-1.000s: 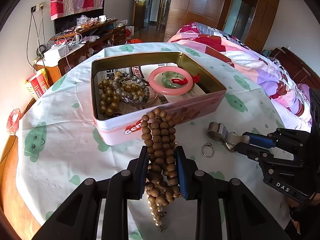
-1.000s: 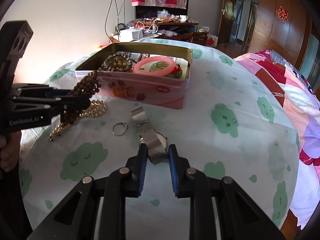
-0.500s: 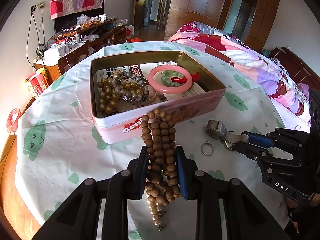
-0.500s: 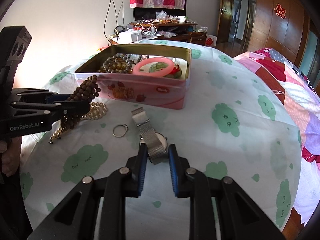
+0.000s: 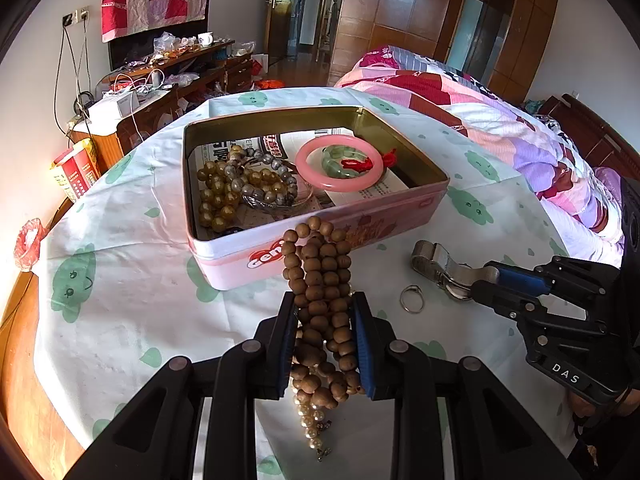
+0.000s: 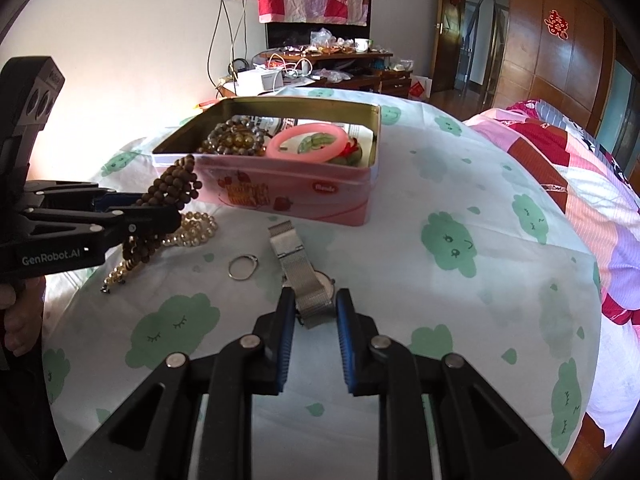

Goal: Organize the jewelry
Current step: 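Raise the silver watch with the right tool while the left tool holds the wooden beads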

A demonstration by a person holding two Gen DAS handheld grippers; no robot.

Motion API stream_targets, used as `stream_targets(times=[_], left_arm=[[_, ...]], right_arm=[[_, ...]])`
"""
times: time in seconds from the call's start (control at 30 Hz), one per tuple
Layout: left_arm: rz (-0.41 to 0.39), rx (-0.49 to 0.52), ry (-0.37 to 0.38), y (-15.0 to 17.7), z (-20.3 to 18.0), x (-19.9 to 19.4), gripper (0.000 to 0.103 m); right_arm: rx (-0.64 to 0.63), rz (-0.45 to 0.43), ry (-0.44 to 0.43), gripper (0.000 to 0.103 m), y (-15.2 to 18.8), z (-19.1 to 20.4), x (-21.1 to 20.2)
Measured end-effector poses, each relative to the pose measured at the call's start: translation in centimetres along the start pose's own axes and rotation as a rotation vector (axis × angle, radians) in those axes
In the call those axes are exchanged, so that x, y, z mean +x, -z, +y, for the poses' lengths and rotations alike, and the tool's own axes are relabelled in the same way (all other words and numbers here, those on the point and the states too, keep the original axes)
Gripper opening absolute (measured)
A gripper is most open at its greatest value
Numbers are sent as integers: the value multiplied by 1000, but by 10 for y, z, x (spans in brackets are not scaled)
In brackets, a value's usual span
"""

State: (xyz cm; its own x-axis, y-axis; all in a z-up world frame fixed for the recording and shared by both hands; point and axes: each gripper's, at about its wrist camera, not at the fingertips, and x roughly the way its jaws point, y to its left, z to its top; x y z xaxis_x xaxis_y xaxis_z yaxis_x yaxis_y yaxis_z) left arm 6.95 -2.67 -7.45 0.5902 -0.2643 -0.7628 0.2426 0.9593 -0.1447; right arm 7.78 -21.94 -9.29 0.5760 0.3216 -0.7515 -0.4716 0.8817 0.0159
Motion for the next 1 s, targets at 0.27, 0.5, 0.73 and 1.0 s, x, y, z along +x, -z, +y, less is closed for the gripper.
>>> stream_targets(times=[0.27,0.5,0.73,1.0], left_arm=[[-3,-2,-3,-1,0,-2,27],[-9,6,-4,-2,-2,-6,27],[-25,7,-6,-3,-3,-13,27],[-91,12,-1,-14,-2,-40,27]], right_arm=[[2,-10,2,22,-1,1,-1],[4,-24,11,22,-3,0,-4],[10,-48,20,22,-5,-1,-11],[4,-90,35,22,-11,1,-25]])
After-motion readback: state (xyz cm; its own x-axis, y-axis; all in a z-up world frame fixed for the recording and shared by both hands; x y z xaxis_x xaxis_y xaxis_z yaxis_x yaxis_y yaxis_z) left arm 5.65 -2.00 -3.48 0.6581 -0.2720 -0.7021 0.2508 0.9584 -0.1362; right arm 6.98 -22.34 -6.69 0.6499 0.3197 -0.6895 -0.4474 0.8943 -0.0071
